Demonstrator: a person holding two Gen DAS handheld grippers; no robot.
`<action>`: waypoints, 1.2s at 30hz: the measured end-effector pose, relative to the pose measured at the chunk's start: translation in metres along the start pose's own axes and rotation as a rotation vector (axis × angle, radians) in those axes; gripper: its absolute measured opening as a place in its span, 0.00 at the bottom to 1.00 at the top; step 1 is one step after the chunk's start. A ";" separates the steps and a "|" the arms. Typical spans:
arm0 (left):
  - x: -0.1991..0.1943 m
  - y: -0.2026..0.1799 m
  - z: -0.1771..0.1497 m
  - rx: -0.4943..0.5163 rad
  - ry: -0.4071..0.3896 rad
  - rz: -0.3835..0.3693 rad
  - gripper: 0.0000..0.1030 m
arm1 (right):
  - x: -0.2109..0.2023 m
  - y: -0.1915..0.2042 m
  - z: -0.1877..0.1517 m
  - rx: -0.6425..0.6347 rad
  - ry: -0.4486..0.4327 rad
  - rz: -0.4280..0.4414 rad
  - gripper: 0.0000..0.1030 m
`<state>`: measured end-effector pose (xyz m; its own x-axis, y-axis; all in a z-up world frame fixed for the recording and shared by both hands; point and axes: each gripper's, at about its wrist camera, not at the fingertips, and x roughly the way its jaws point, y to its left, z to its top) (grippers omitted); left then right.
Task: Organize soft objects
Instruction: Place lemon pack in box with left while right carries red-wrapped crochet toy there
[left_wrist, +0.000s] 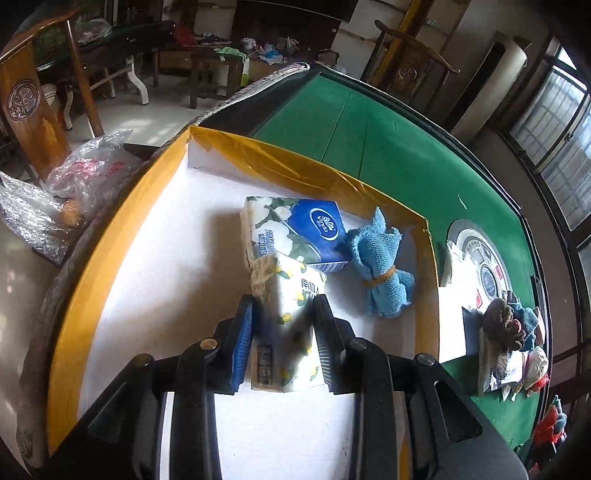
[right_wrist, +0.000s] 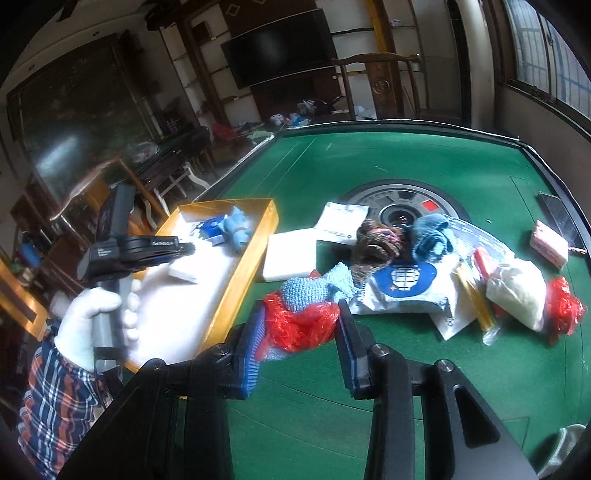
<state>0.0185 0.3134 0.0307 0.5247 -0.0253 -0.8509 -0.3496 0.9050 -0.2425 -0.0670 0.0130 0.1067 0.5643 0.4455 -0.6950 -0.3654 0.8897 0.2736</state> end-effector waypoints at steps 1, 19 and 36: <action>0.001 0.001 -0.001 -0.009 0.013 -0.009 0.32 | 0.005 0.008 0.002 -0.014 0.005 0.007 0.32; -0.140 0.121 -0.069 -0.145 -0.234 -0.207 0.57 | 0.141 0.170 0.040 -0.257 0.182 0.201 0.32; -0.173 0.165 -0.113 -0.125 -0.329 -0.130 0.62 | 0.263 0.241 0.088 -0.300 0.258 0.089 0.53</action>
<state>-0.2176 0.4188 0.0848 0.7850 0.0194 -0.6191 -0.3450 0.8439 -0.4110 0.0585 0.3534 0.0487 0.3302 0.4455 -0.8322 -0.6257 0.7634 0.1604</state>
